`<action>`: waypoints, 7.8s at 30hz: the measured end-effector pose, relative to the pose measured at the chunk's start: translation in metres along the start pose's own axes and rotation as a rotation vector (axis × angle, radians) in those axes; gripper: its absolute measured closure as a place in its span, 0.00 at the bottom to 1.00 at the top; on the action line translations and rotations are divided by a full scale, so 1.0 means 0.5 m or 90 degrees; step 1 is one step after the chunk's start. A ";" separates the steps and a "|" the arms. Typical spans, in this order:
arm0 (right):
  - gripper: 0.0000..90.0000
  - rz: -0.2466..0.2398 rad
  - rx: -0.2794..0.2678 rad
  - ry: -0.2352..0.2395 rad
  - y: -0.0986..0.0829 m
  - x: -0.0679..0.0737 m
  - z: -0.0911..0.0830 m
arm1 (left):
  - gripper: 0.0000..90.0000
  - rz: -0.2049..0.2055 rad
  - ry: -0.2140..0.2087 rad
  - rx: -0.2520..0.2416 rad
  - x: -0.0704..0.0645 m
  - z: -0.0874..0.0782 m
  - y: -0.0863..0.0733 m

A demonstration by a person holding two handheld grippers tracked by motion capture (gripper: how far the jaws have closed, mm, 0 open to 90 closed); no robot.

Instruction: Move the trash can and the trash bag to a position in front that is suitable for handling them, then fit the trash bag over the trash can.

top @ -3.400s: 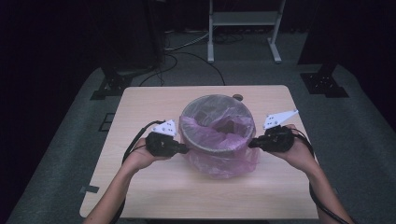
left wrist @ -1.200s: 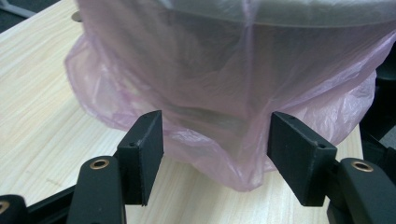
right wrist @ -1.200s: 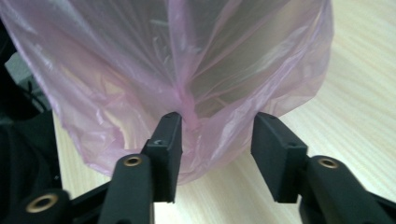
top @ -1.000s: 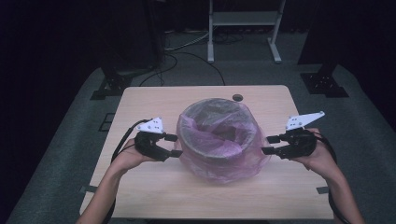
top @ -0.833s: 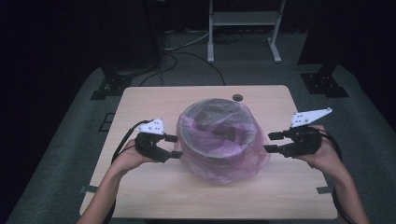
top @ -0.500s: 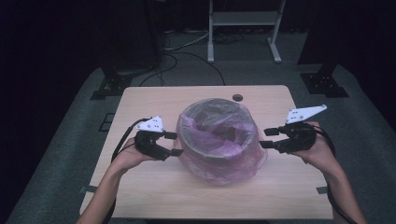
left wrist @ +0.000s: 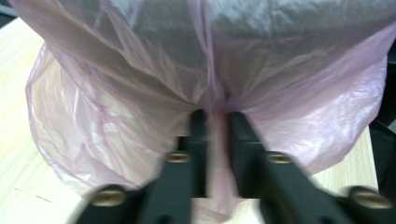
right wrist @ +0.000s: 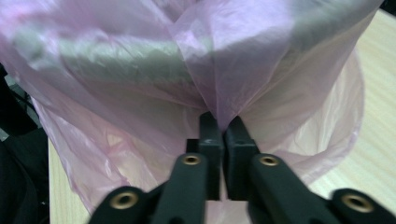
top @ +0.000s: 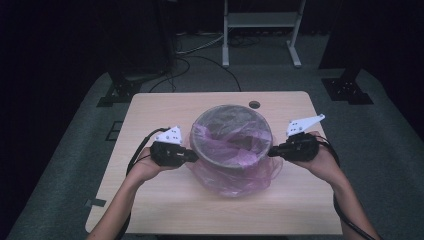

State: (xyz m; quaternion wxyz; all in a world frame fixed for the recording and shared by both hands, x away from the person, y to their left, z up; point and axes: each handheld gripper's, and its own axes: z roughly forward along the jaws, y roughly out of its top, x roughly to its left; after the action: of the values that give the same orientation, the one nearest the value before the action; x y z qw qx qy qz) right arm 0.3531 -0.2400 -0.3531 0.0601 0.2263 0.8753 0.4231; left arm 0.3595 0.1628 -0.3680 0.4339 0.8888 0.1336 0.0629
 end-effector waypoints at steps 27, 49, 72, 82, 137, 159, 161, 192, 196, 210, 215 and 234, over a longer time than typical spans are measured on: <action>0.84 0.016 -0.032 -0.034 0.029 0.050 -0.125 | 0.22 -0.088 0.058 -0.017 -0.004 -0.063 -0.069; 1.00 -0.096 0.297 0.008 0.304 0.117 0.213 | 0.20 -0.088 0.082 -0.057 -0.040 -0.073 -0.109; 0.98 -0.079 0.334 0.009 0.330 0.045 0.209 | 0.20 -0.082 0.076 -0.069 -0.047 -0.079 -0.107; 1.00 -0.064 0.380 -0.070 0.344 -0.029 0.278 | 0.20 -0.080 0.074 -0.073 -0.050 -0.086 -0.110; 0.90 -0.034 0.283 -0.022 0.318 -0.038 0.212 | 0.17 -0.079 0.063 -0.069 -0.055 -0.078 -0.117; 0.44 0.010 0.099 0.025 0.253 -0.023 0.021 | 0.09 -0.091 0.074 -0.071 -0.055 -0.070 -0.124; 0.43 0.017 0.086 0.021 0.245 -0.027 0.009 | 0.09 -0.093 0.073 -0.072 -0.054 -0.069 -0.125; 0.37 0.068 0.003 -0.029 0.144 -0.059 -0.077 | 0.09 -0.098 0.079 -0.066 -0.055 -0.072 -0.128; 0.37 0.077 0.000 -0.033 0.129 -0.063 -0.081 | 0.09 -0.100 0.079 -0.065 -0.055 -0.071 -0.129; 0.37 0.113 -0.016 -0.038 0.068 -0.079 -0.092 | 0.09 -0.104 0.079 -0.059 -0.053 -0.067 -0.132; 0.37 0.125 -0.021 -0.039 0.046 -0.084 -0.095 | 0.09 -0.107 0.080 -0.058 -0.053 -0.069 -0.133; 0.37 0.185 -0.040 -0.041 -0.062 -0.100 -0.083 | 0.09 -0.113 0.083 -0.058 -0.050 -0.070 -0.139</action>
State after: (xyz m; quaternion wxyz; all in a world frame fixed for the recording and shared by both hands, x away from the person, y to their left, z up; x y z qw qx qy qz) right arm 0.3748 -0.3086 -0.3546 0.0331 0.3617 0.8175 0.4470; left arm 0.3148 0.2228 -0.4011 0.4681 0.8468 0.2370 0.0877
